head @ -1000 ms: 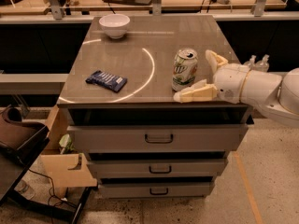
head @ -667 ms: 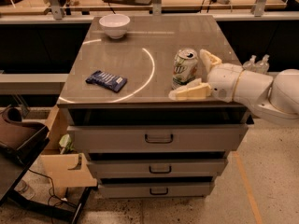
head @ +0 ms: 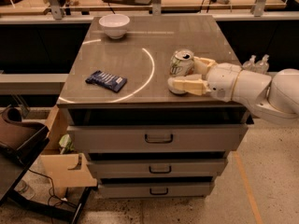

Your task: Move 7up can near white bowl

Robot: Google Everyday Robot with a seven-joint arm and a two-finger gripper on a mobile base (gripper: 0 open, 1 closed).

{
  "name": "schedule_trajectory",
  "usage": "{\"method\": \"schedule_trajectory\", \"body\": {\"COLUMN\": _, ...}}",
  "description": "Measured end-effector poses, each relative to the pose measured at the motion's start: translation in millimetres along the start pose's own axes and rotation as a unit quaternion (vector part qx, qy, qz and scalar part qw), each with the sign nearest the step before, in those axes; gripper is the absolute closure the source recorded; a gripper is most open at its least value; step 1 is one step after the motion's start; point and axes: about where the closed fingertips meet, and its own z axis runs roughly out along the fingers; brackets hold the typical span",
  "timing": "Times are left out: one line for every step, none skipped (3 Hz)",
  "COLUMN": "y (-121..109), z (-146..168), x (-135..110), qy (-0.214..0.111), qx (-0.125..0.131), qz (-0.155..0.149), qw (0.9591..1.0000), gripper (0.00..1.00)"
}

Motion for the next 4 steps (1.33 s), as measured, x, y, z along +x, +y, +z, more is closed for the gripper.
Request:
{"method": "schedule_trajectory", "body": {"y": 1.3, "z": 1.8, "x": -0.8, "qy": 0.0, "qx": -0.002, "qz": 0.0, "qw": 1.0, "gripper": 0.61}}
{"method": "schedule_trajectory", "body": {"y": 2.8, "z": 3.9, "x": -1.7, "qy": -0.001, "qx": -0.004, "qz": -0.001, "qw": 1.0, "gripper": 0.84}}
{"method": "schedule_trajectory", "body": {"y": 4.5, "z": 6.1, "x": -2.7, "qy": -0.002, "qx": -0.006, "qz": -0.001, "qw": 1.0, "gripper": 1.0}}
{"method": "schedule_trajectory", "body": {"y": 4.5, "z": 6.2, "x": -2.7, "qy": -0.002, "qx": -0.006, "qz": -0.001, "qw": 1.0, "gripper": 1.0}}
